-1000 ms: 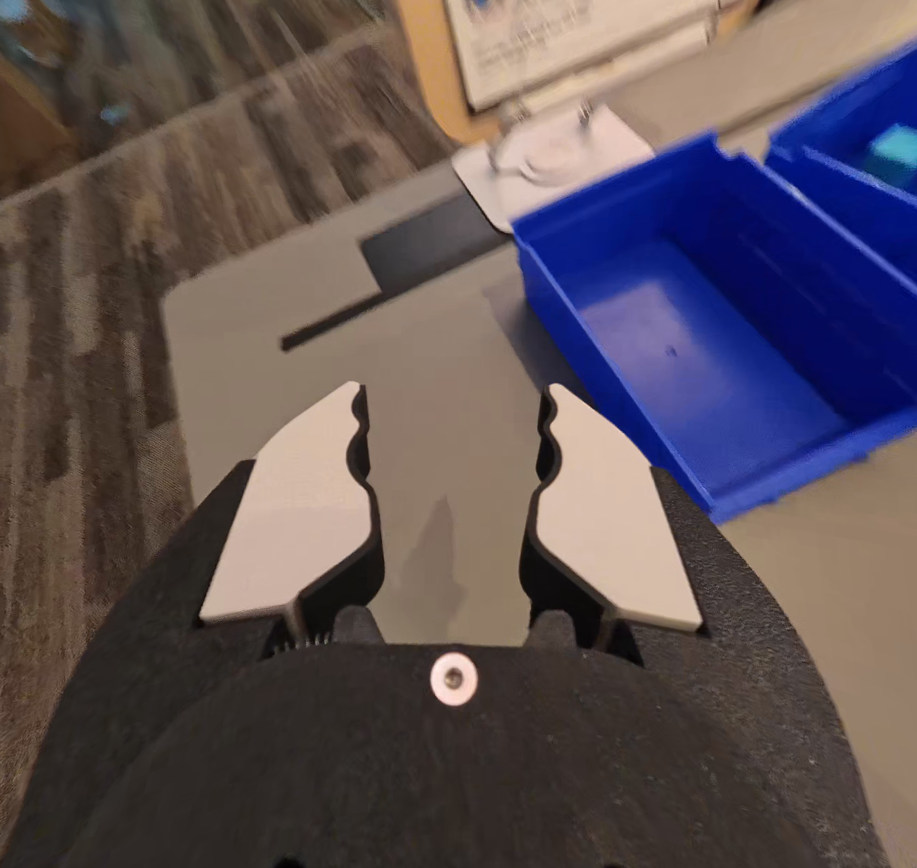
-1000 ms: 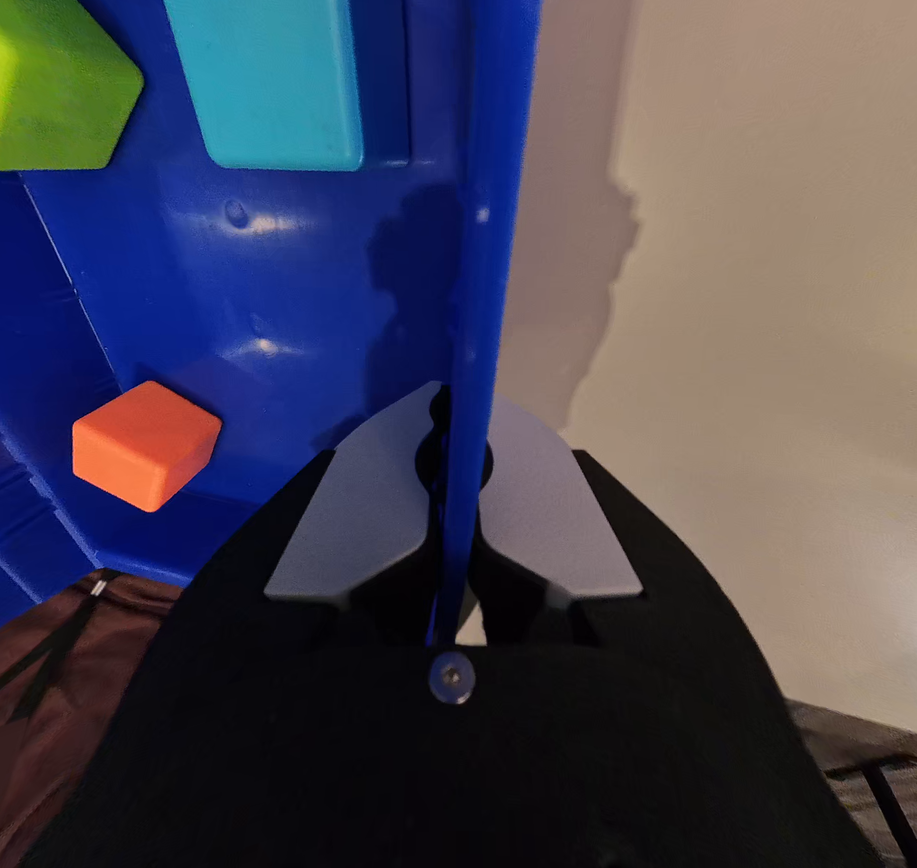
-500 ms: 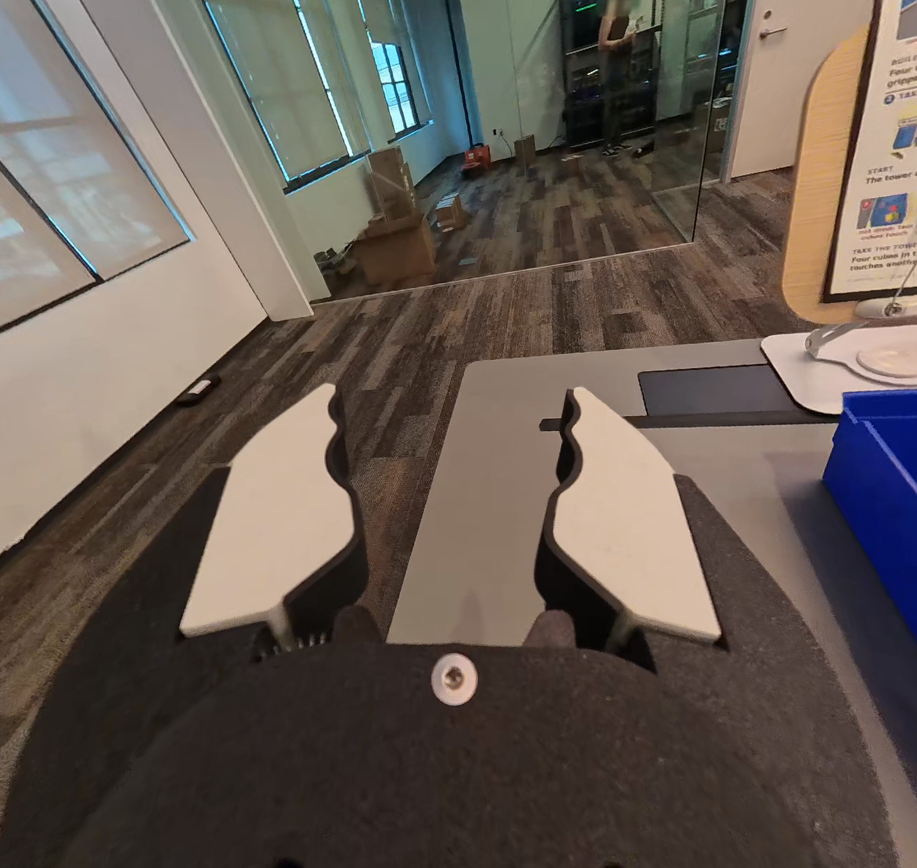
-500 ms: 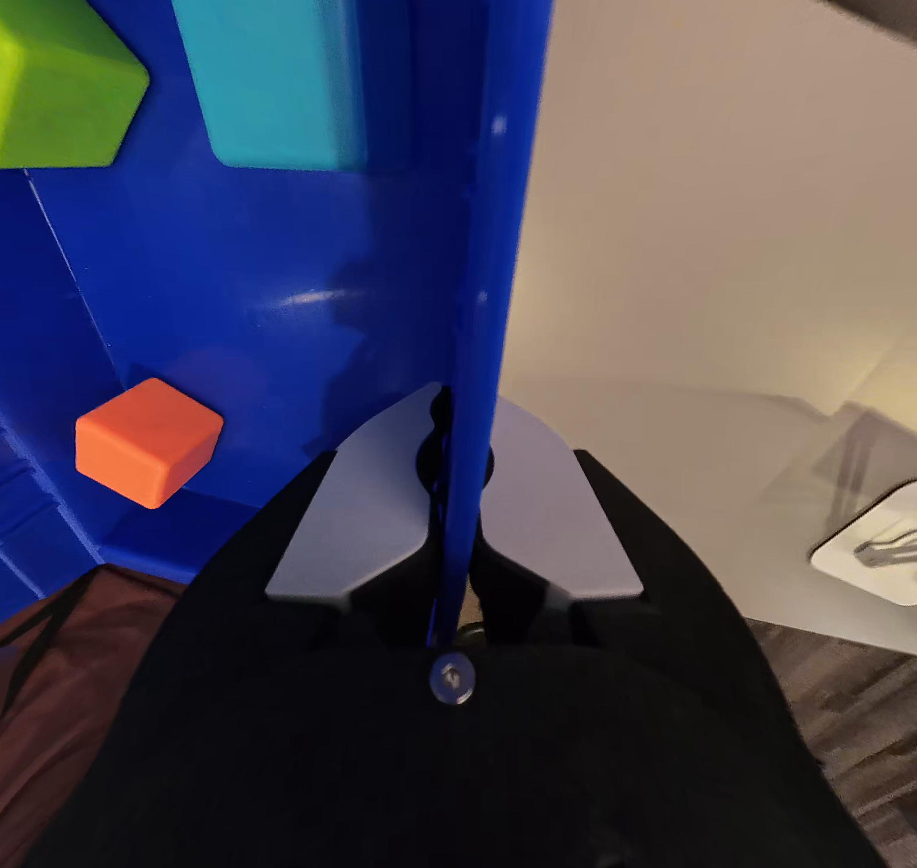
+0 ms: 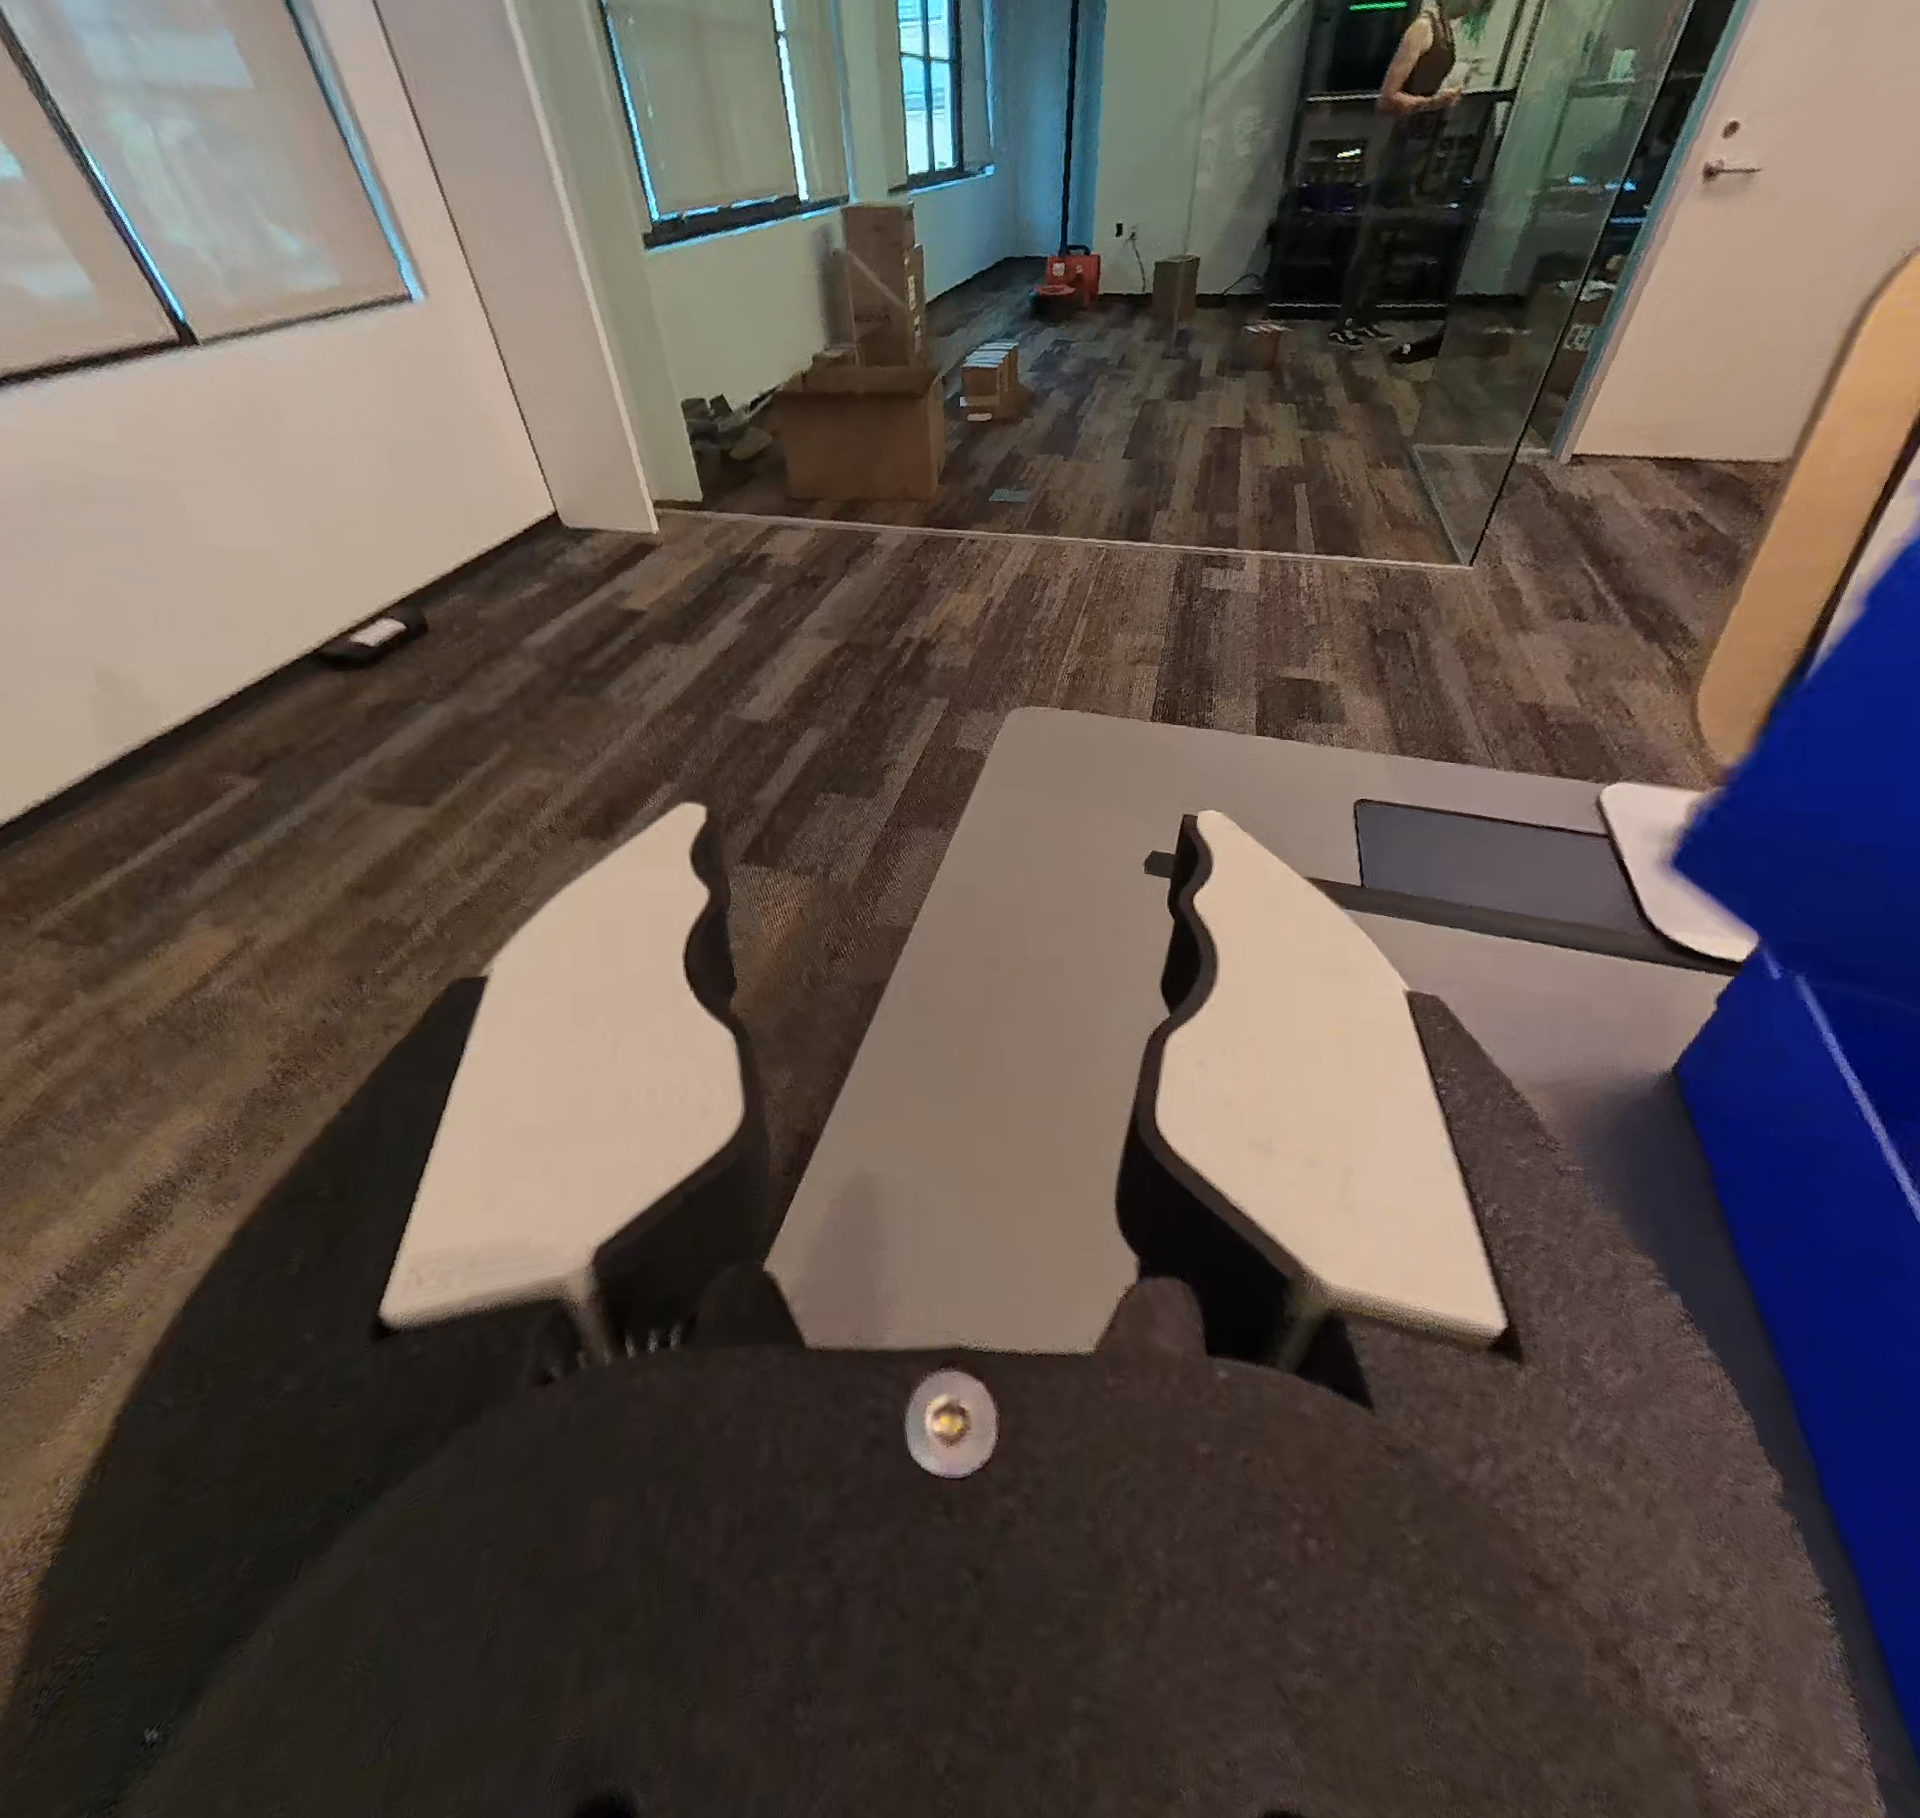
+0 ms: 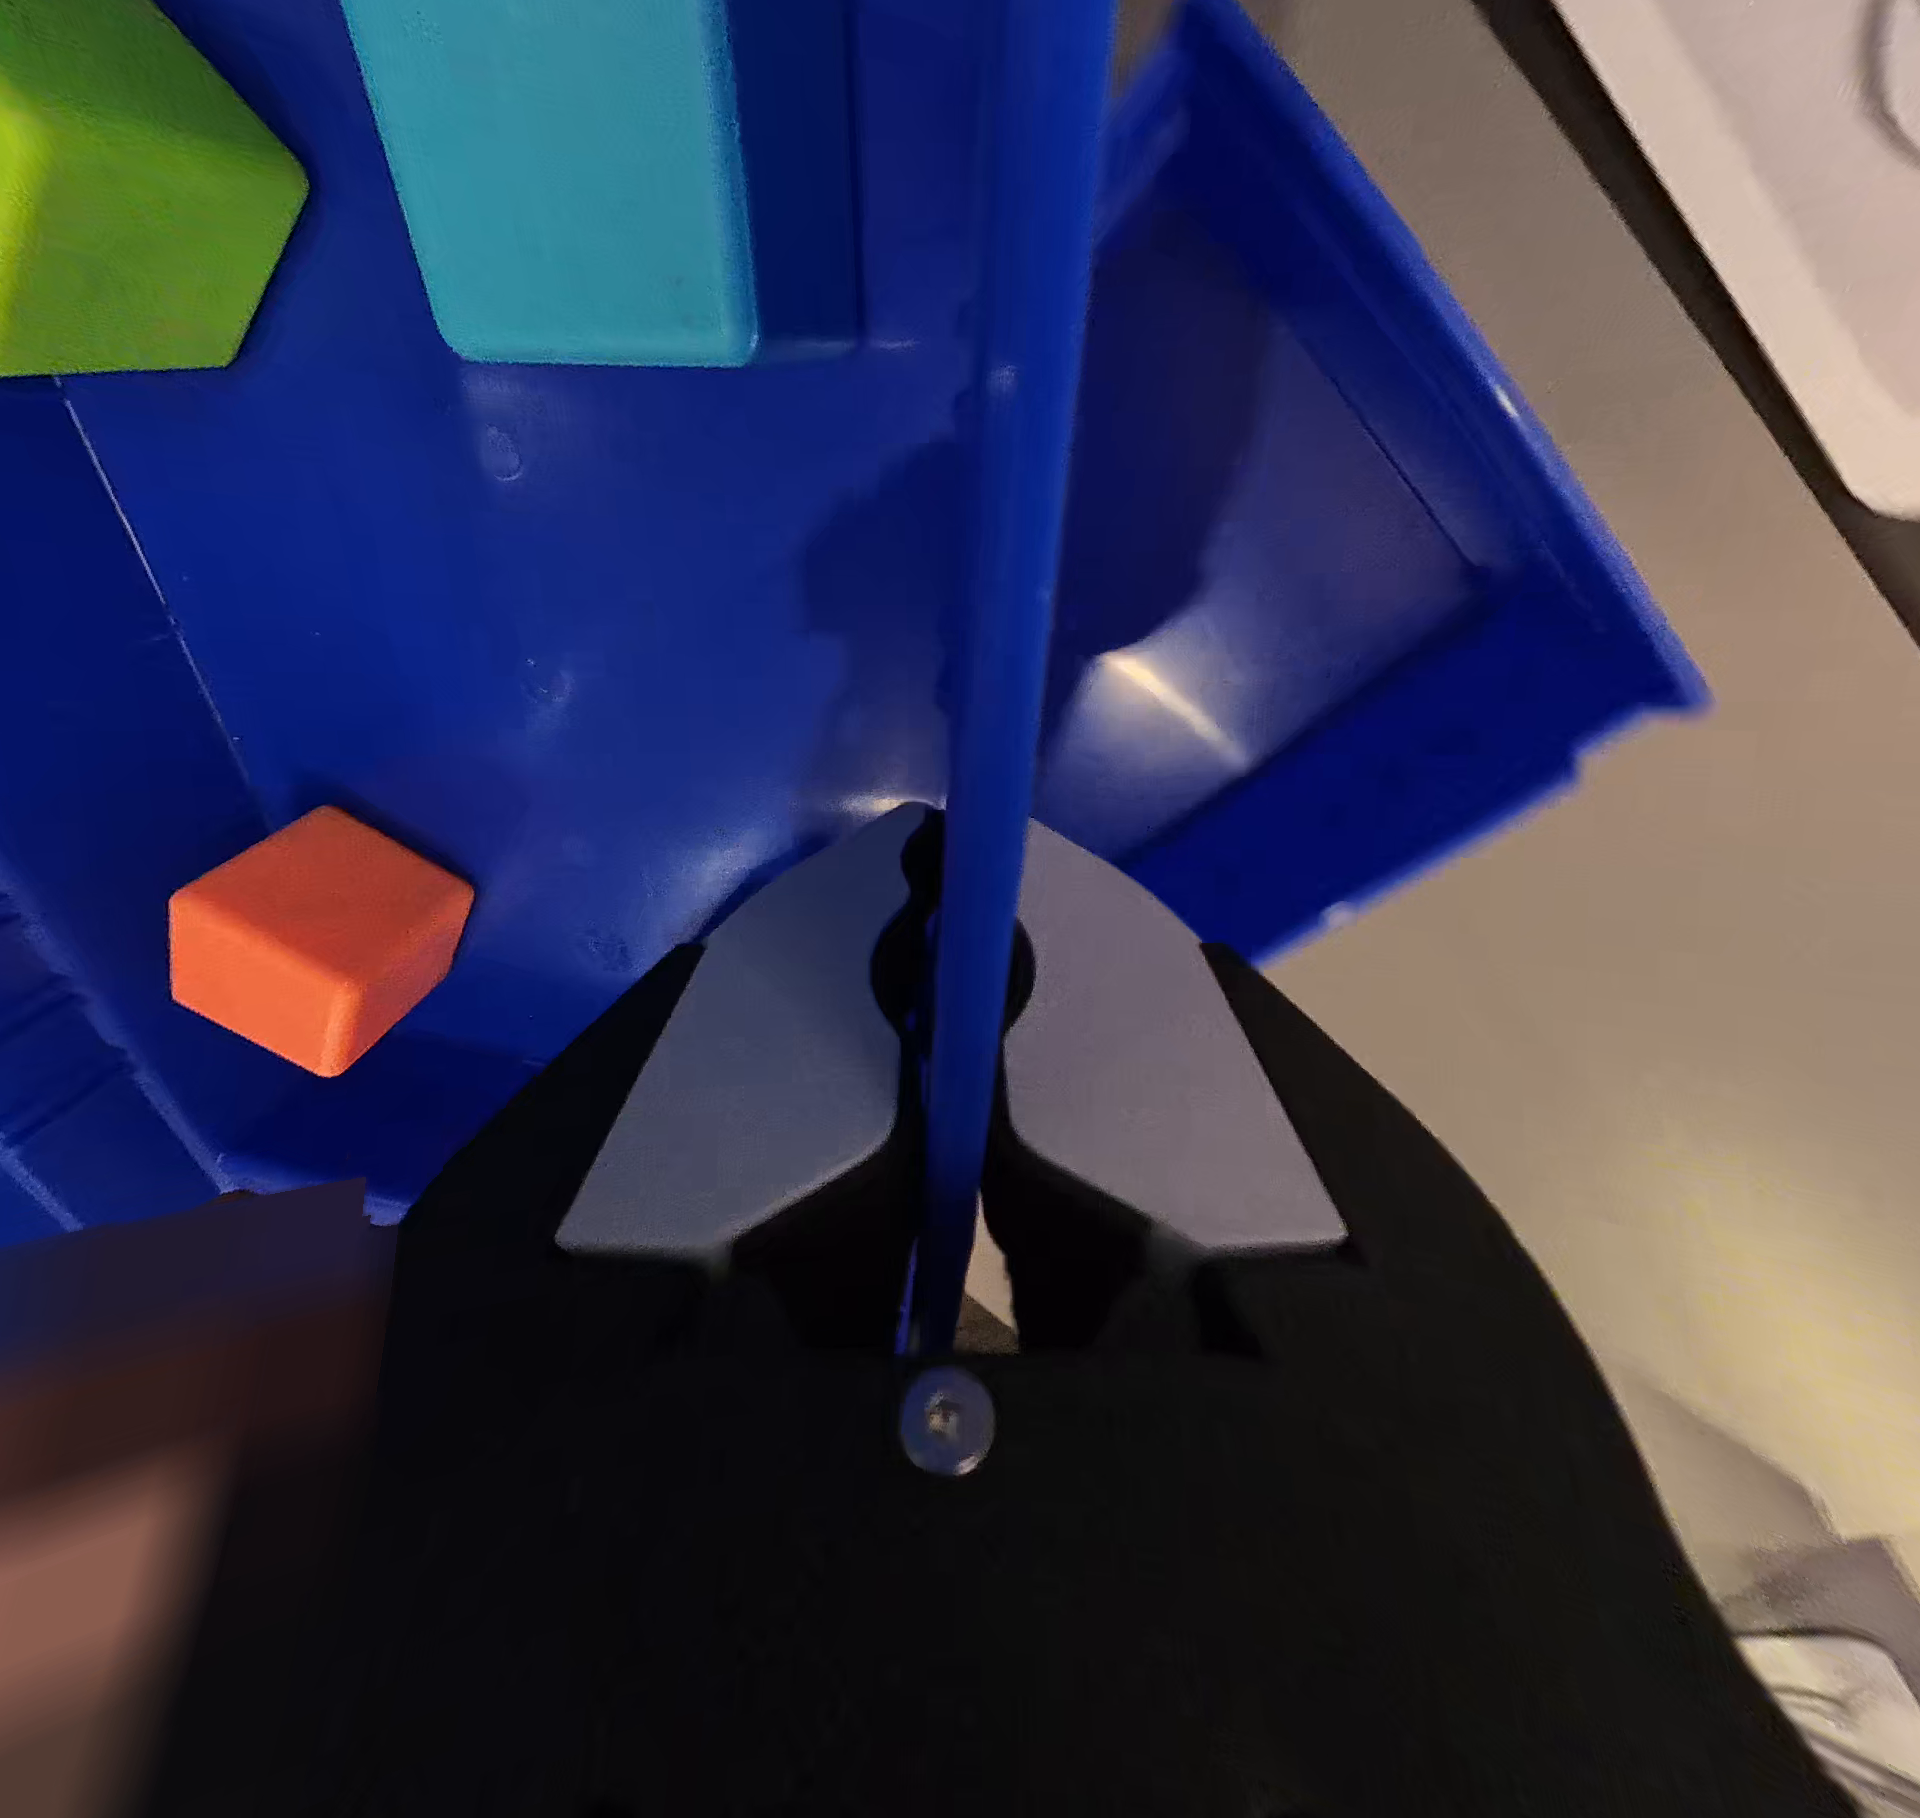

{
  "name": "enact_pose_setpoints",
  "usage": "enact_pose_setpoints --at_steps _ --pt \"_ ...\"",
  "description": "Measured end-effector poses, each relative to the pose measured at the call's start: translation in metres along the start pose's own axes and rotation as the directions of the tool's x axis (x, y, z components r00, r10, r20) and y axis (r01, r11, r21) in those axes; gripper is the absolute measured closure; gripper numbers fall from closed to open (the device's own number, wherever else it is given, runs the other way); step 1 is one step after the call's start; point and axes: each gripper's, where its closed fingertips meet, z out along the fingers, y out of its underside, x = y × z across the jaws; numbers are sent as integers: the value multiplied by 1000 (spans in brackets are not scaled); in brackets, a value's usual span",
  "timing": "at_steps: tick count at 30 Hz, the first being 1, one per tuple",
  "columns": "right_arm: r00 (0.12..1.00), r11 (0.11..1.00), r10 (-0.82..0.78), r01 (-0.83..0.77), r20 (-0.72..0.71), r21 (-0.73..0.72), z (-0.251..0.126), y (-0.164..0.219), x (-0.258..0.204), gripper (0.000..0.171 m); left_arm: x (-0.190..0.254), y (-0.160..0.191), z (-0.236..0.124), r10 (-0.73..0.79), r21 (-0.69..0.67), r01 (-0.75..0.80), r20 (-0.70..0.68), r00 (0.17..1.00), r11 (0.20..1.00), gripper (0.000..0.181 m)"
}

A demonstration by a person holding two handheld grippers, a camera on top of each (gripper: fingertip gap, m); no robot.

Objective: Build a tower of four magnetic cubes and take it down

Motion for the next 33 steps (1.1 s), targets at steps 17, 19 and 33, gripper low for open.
enact_pose_setpoints --at_steps 17,19,33 --pt "999 998 -43 43 13 -38 166 -136 -105 164 6 4 -11 3 -44 -6 -67 998 999 103" --pt "999 998 -28 29 22 -59 188 -134 -106 164 14 5 -10 21 -54 -26 -92 996 998 104" --pt "996 993 -69 74 -51 97 210 -142 -108 154 44 12 -3 94 -101 -111 -165 982 989 104"
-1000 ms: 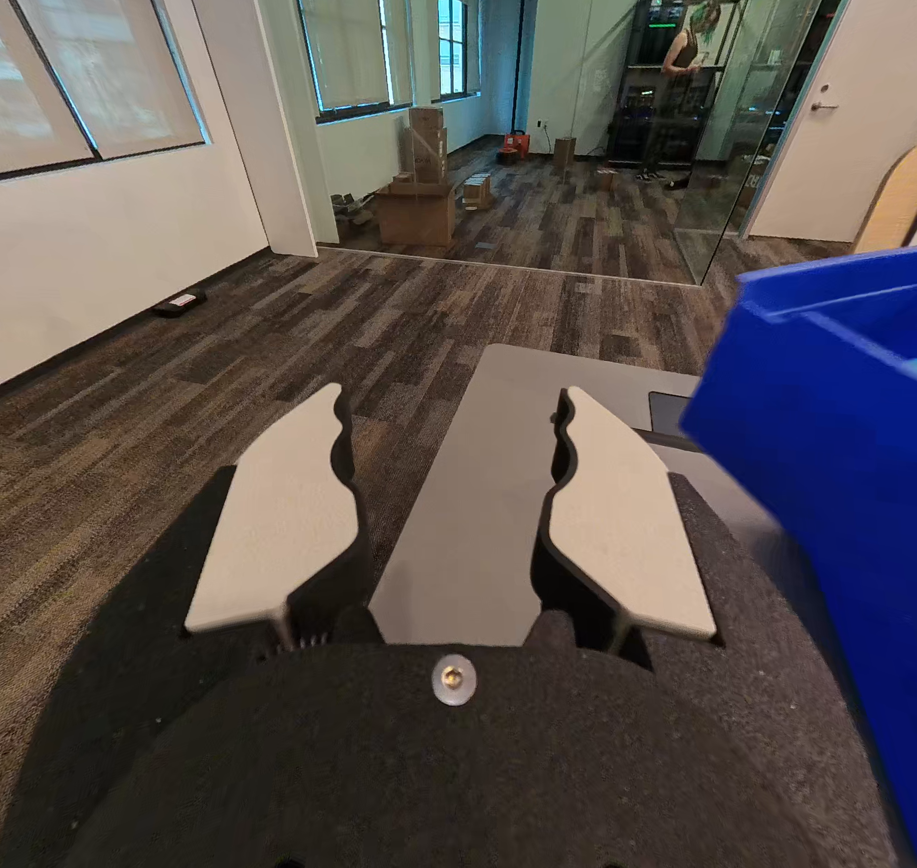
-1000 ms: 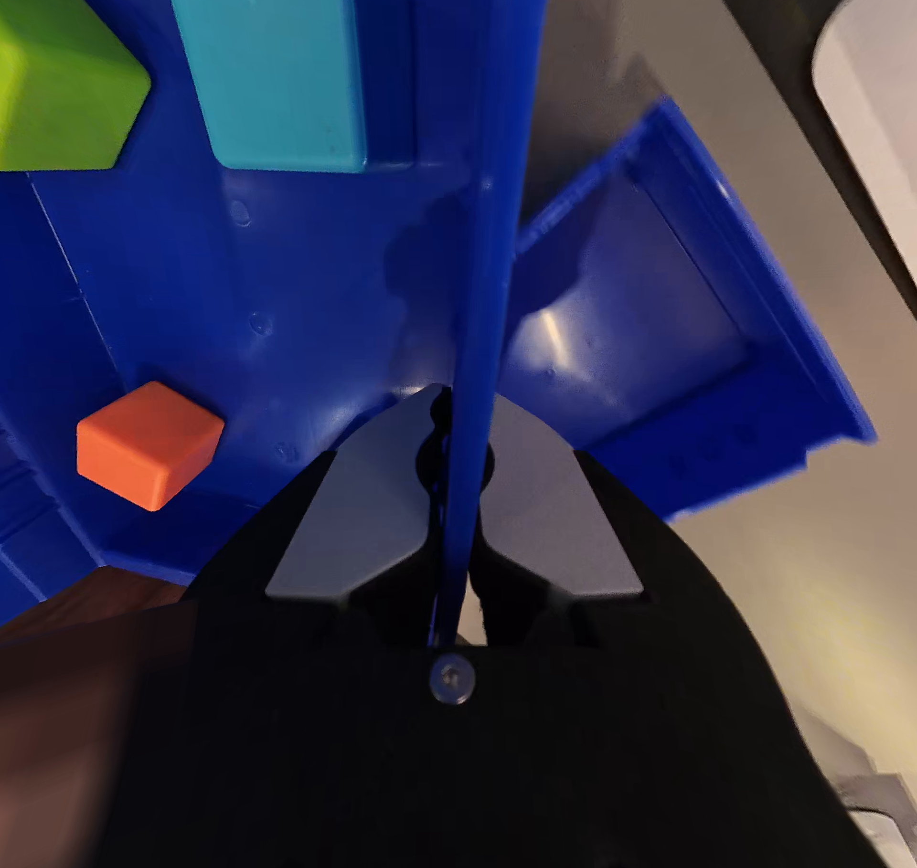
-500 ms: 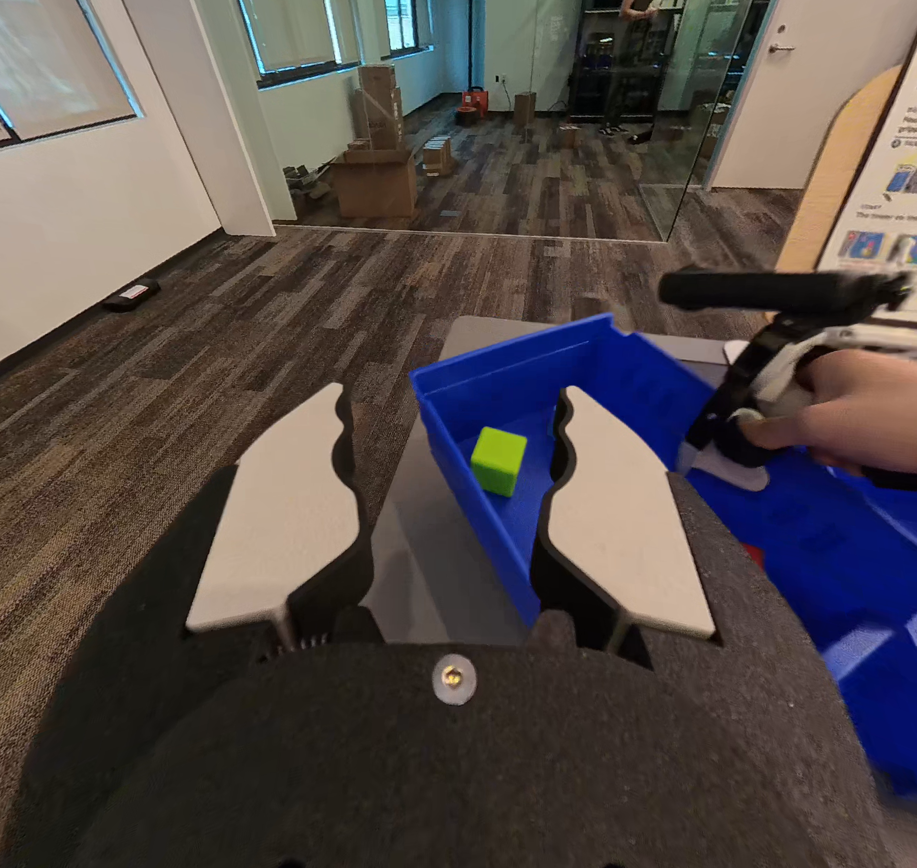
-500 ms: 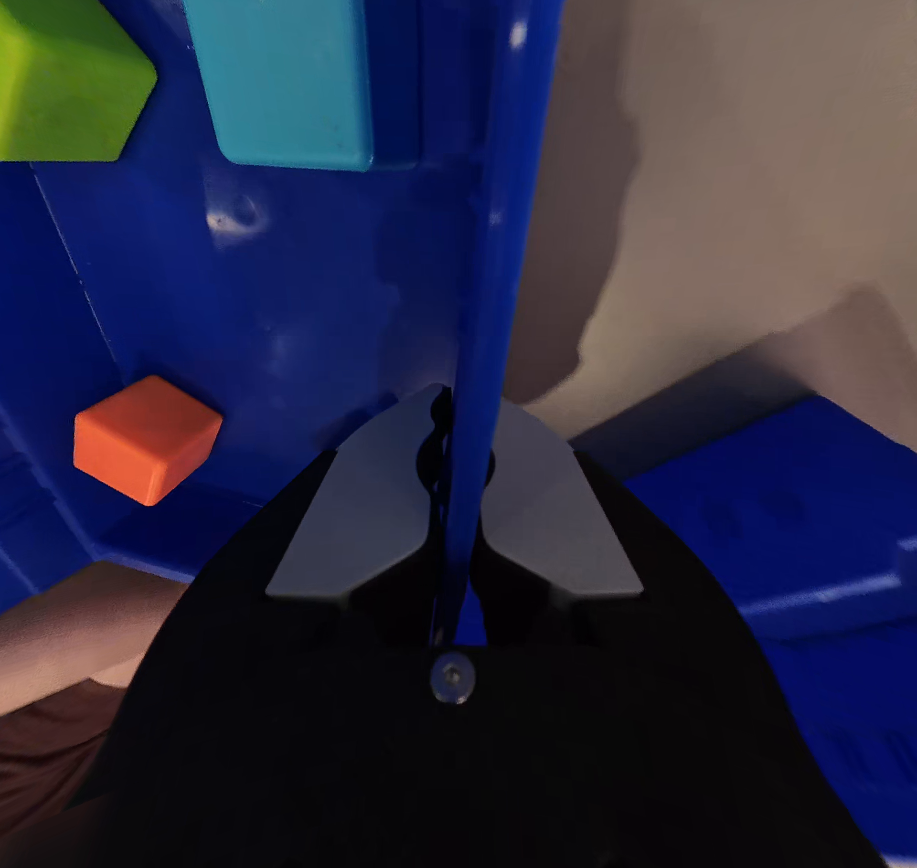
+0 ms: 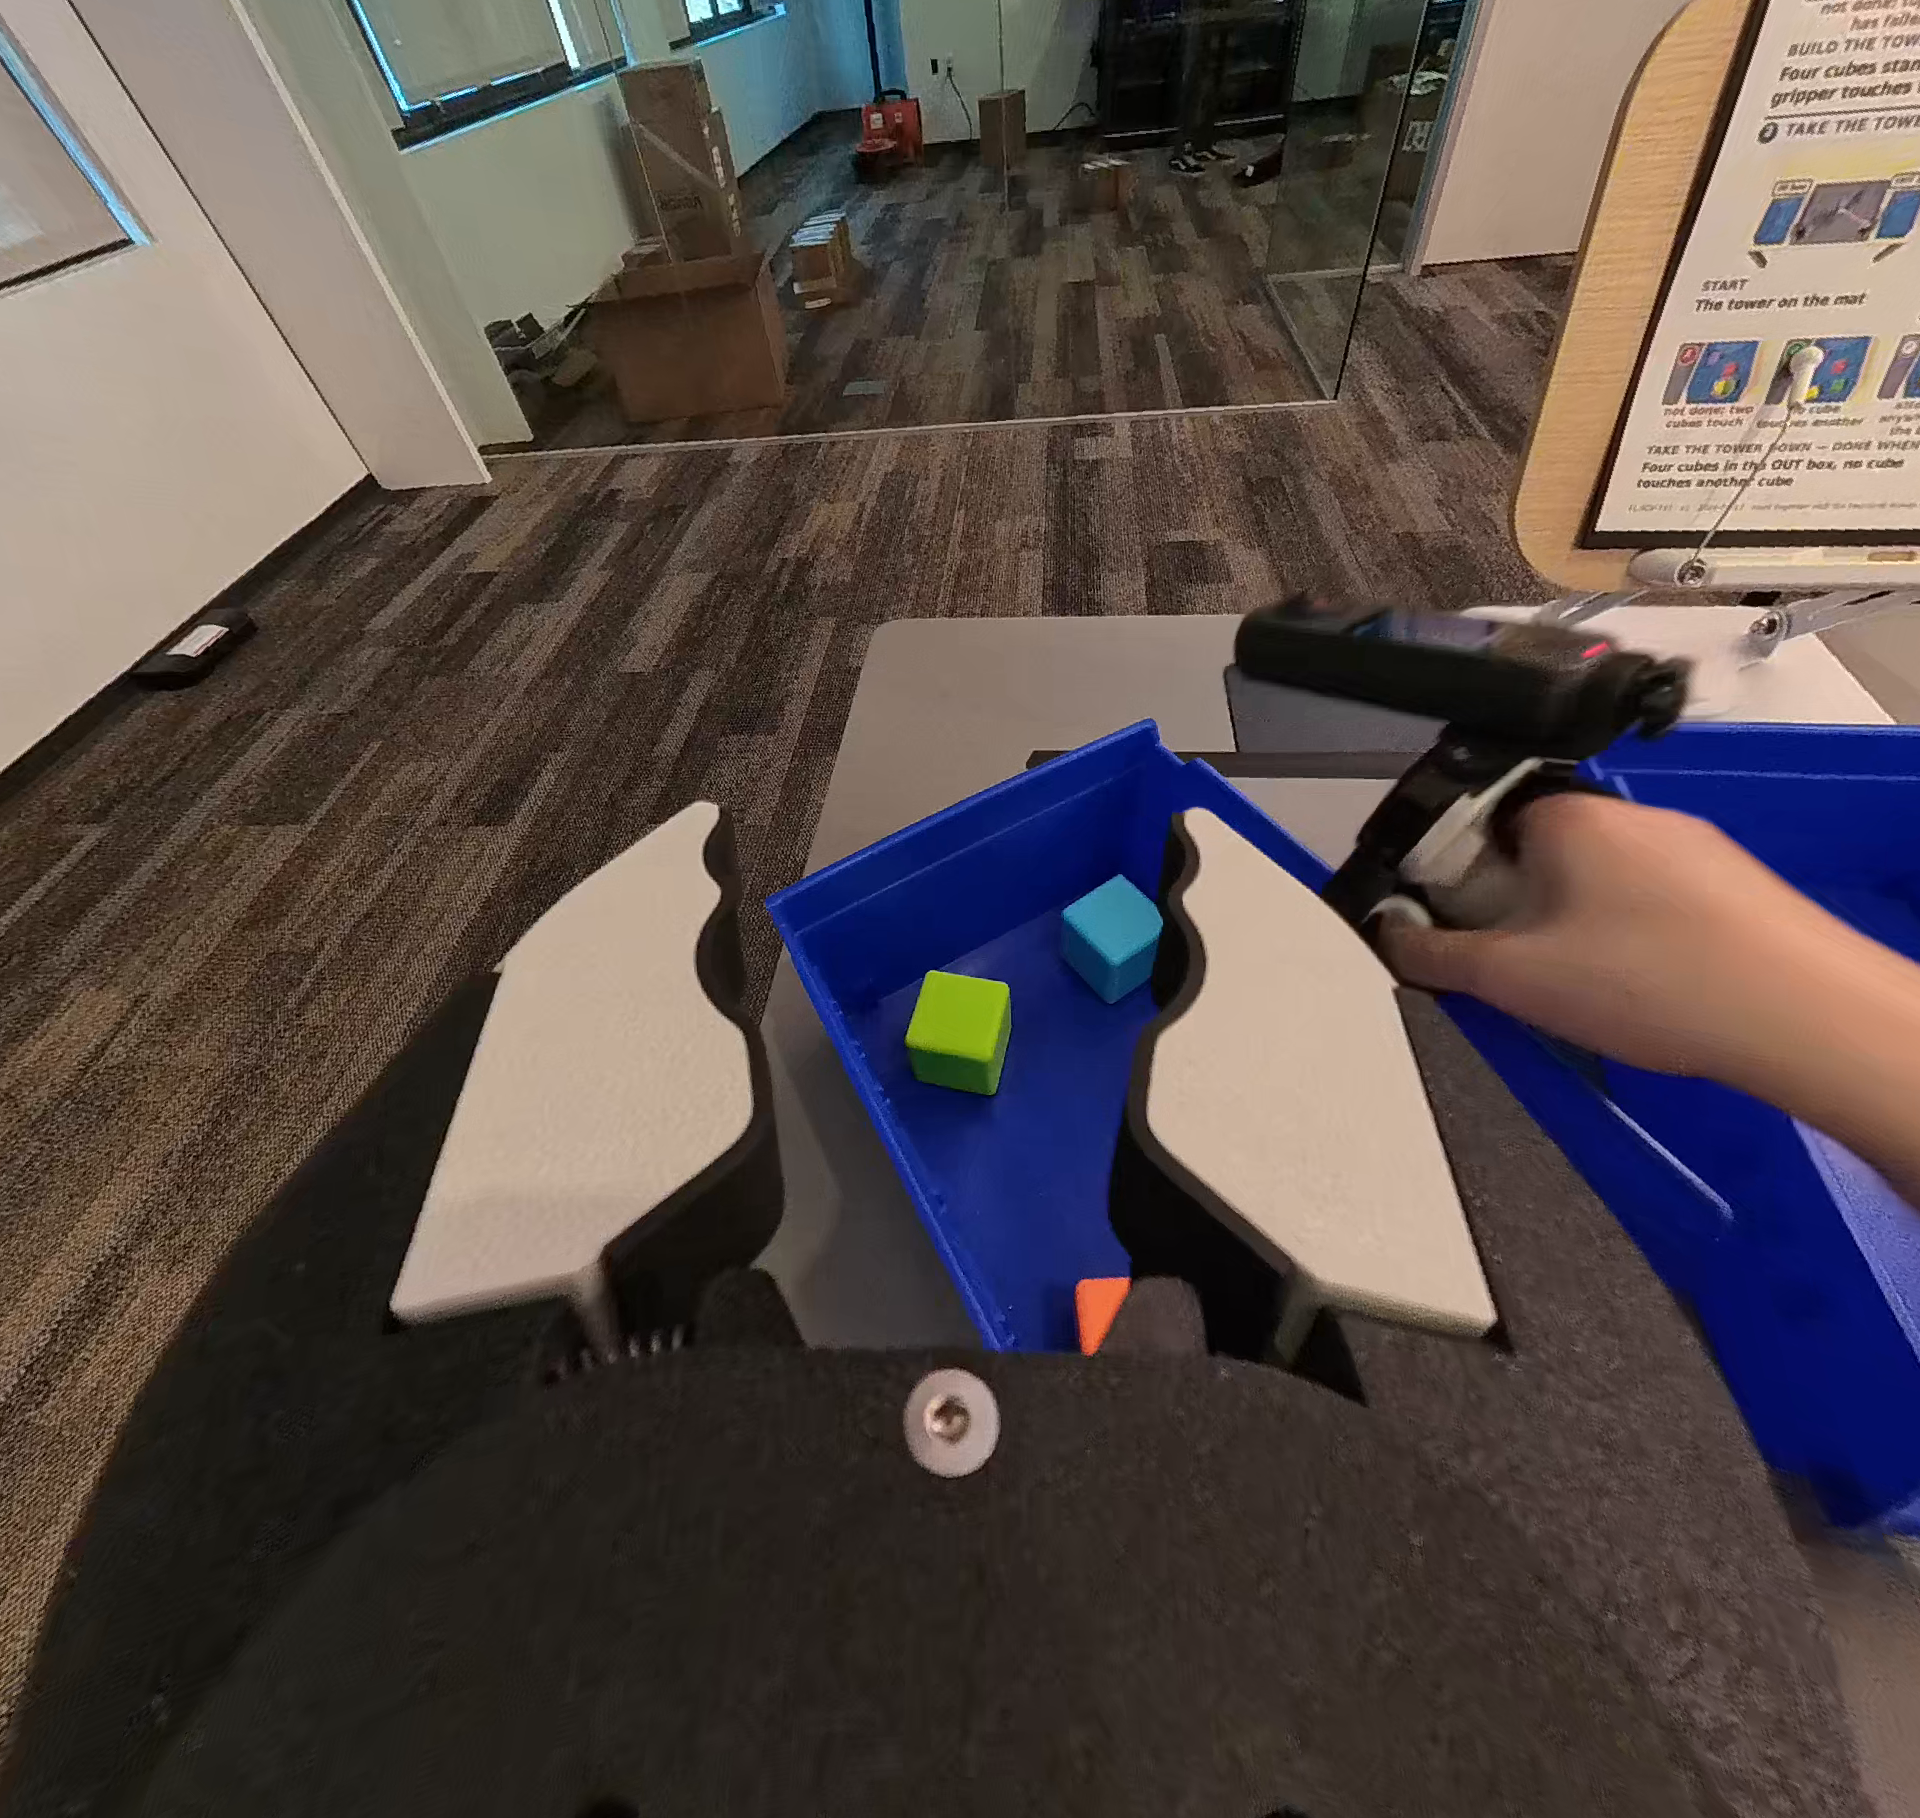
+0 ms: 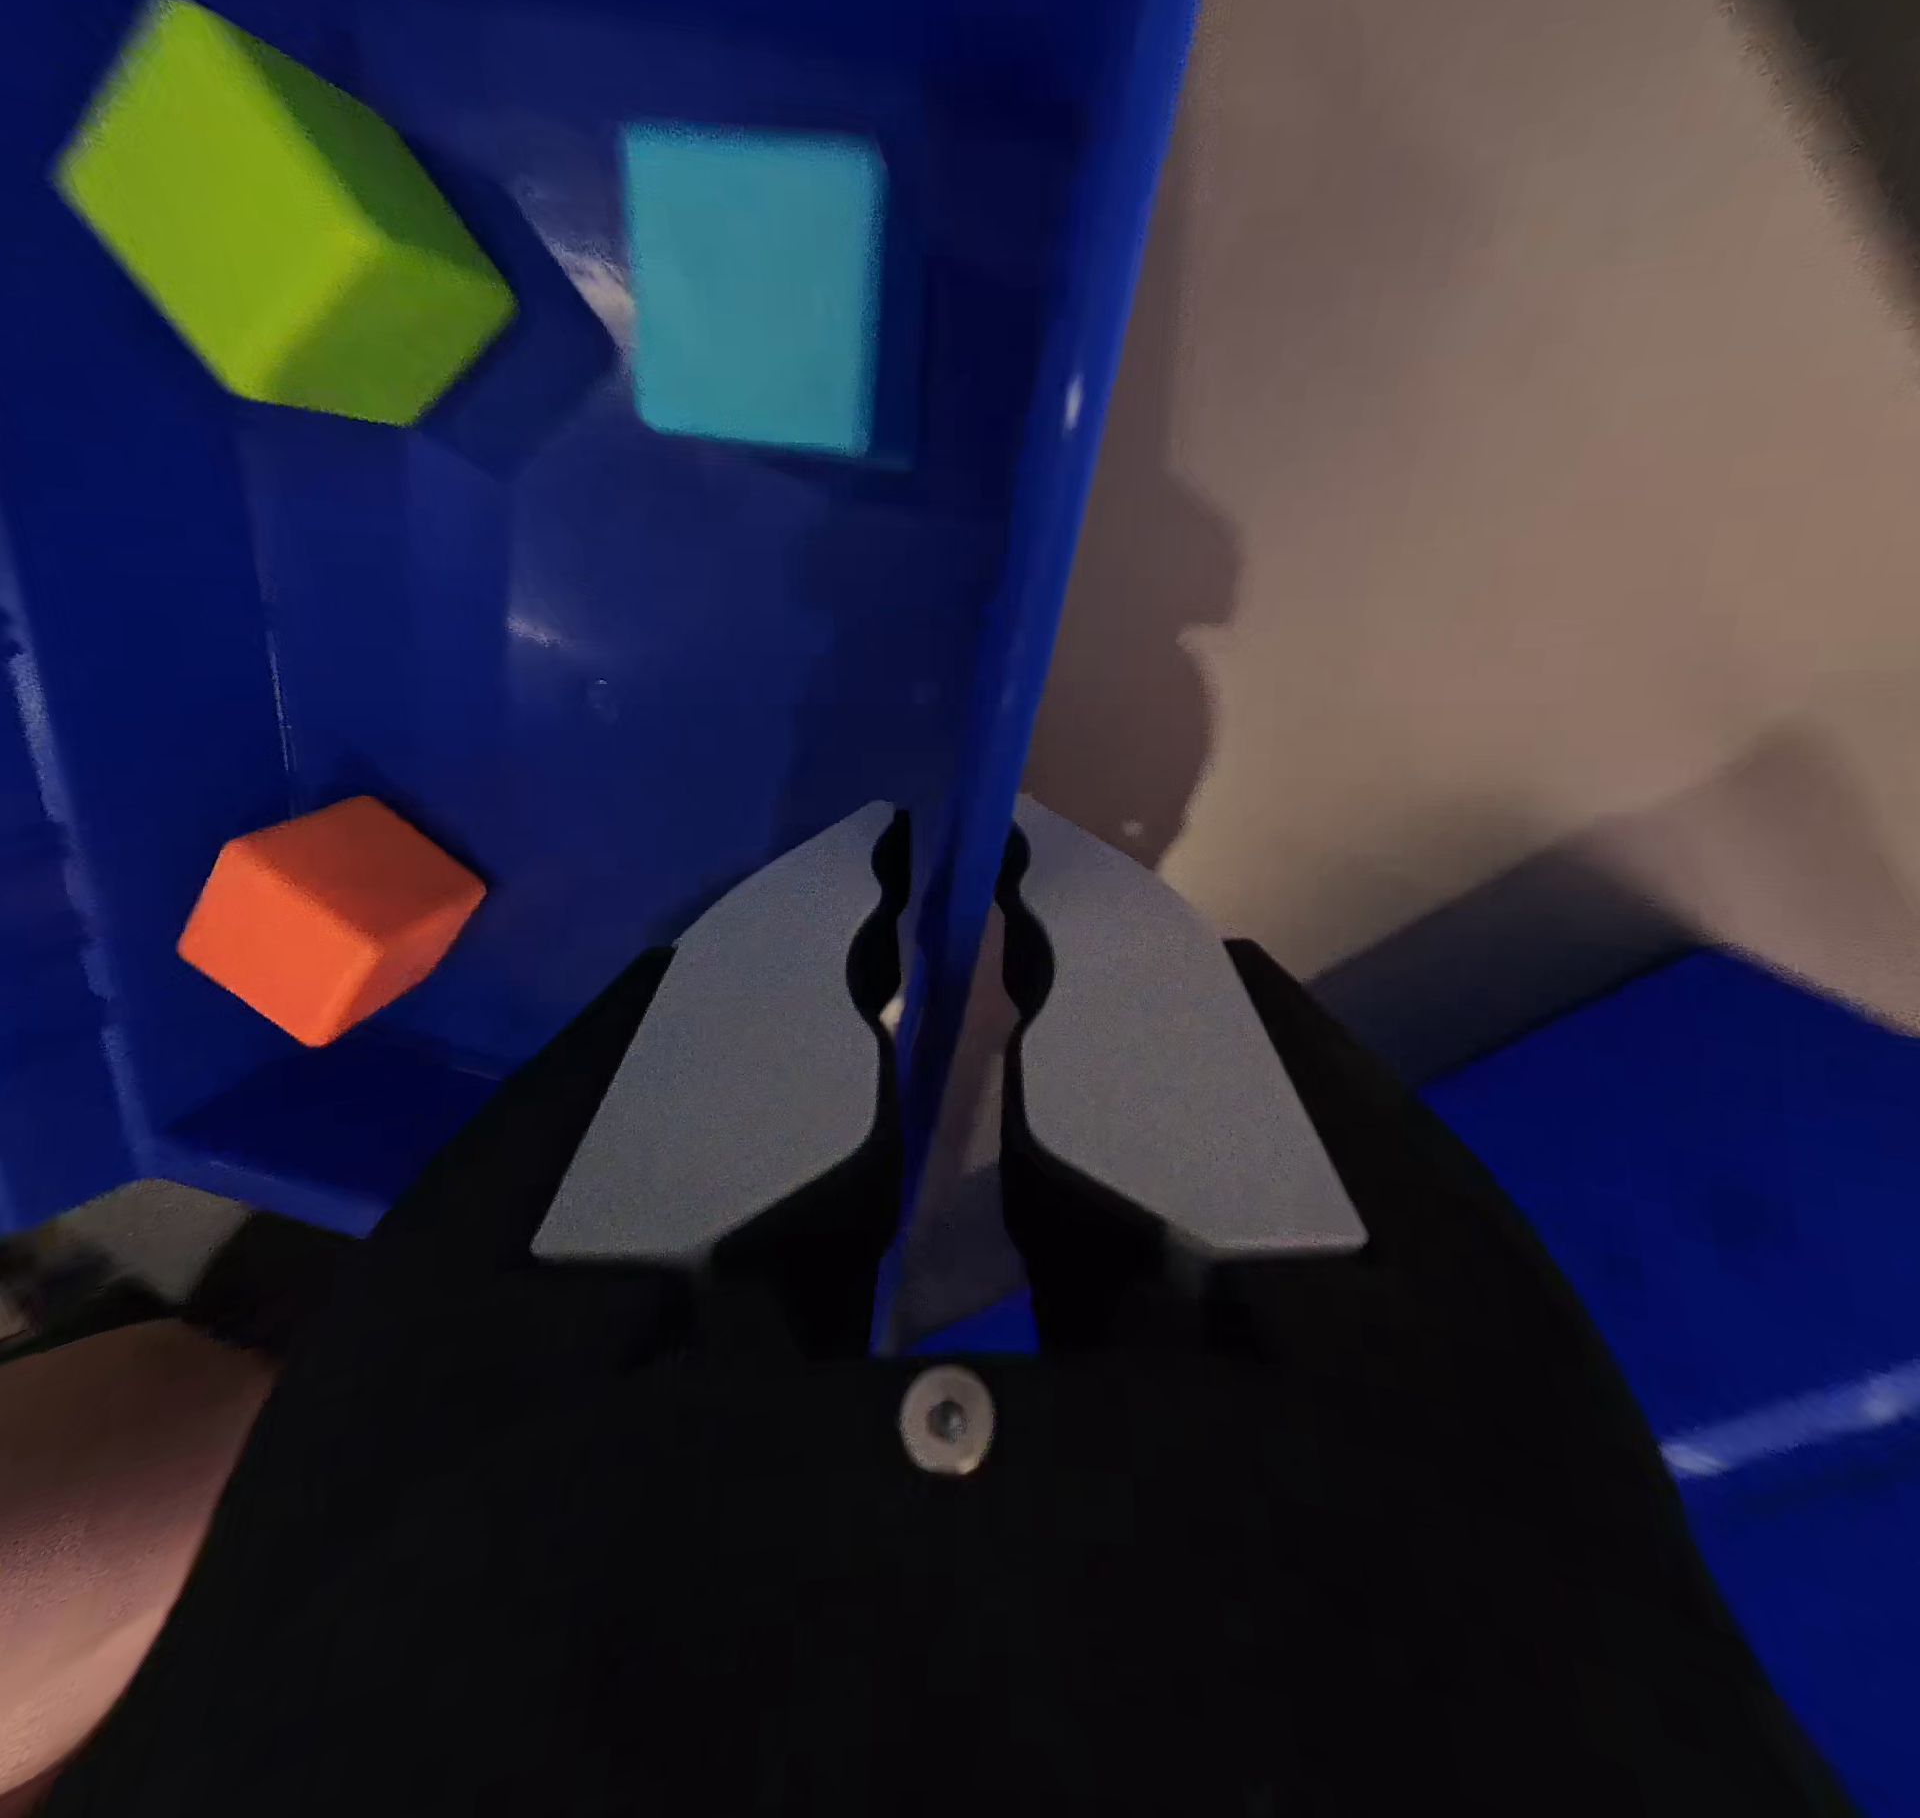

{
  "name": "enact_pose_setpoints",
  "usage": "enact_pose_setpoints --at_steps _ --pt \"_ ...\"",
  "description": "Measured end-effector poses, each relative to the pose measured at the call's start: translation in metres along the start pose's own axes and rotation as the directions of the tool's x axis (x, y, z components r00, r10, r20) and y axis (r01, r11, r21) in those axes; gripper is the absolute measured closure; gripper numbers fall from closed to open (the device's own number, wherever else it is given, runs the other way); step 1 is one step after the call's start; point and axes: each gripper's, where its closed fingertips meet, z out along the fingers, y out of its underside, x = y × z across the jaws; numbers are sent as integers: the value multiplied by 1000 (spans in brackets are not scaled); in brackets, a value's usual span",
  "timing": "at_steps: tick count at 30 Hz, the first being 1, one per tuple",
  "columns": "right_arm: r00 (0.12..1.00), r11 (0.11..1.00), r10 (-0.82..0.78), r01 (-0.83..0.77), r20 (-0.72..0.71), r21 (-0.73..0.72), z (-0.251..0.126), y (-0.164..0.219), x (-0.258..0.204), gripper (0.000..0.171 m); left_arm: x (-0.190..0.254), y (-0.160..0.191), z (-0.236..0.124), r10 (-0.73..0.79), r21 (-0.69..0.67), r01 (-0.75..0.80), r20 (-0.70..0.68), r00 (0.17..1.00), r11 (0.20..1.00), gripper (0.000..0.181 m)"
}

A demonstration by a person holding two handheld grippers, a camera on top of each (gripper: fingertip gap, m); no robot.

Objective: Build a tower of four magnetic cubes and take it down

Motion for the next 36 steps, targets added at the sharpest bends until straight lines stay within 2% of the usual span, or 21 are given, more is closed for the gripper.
enact_pose_setpoints --at_steps 2,4,5,6,8,10,12,14,17,18,20,23,27,29,36 --pt "988 972 -114 132 -102 195 -41 -16 7 147 0 0 -1 2 -2 -2 1 1000 1000 103" --pt "959 869 -186 262 -212 419 -99 -18 11 140 -2 0 -3 -4 1 4 -1 1000 1000 103" --pt "954 804 -216 294 -207 517 -126 -8 10 132 -3 1 -3 -9 -1 9 -2 1000 1000 103" --pt "958 755 -214 286 -191 590 -148 8 15 120 -5 3 -4 -17 -9 17 -3 1000 1000 104" --pt "966 744 -57 210 -252 635 -177 48 69 115 -11 8 -3 -54 -27 54 -3 999 998 107" --pt "906 818 172 87 -387 568 -188 102 149 102 -18 9 -1 -109 -24 109 2 994 994 109" --pt "856 879 312 -97 -411 466 -177 158 198 96 -22 12 -1 -133 -32 133 9 991 991 109" --pt "871 901 345 -203 -349 382 -154 191 213 95 -24 13 -1 -132 -35 132 15 991 991 109" --pt "871 936 327 -243 -367 257 -123 223 227 99 -23 14 -1 -122 -44 123 20 992 991 109" --pt "882 944 319 -263 -347 199 -110 232 226 107 -22 14 -1 -116 -49 117 22 993 992 109" --pt "926 955 293 -274 -238 109 -89 239 214 142 -19 15 0 -98 -61 100 22 995 993 109" --pt "928 941 338 -331 -155 74 -82 241 217 160 -14 18 1 -69 -83 70 18 997 994 110" --pt "928 927 370 -365 -43 83 -85 247 234 163 -13 19 1 -54 -97 57 31 998 994 112" --pt "924 924 378 -373 -55 84 -90 258 250 164 -12 20 2 -55 -104 58 33 998 993 113" --pt "877 875 479 -473 -44 106 -115 327 316 164 -6 23 9 -2 -146 12 65 998 989 114"
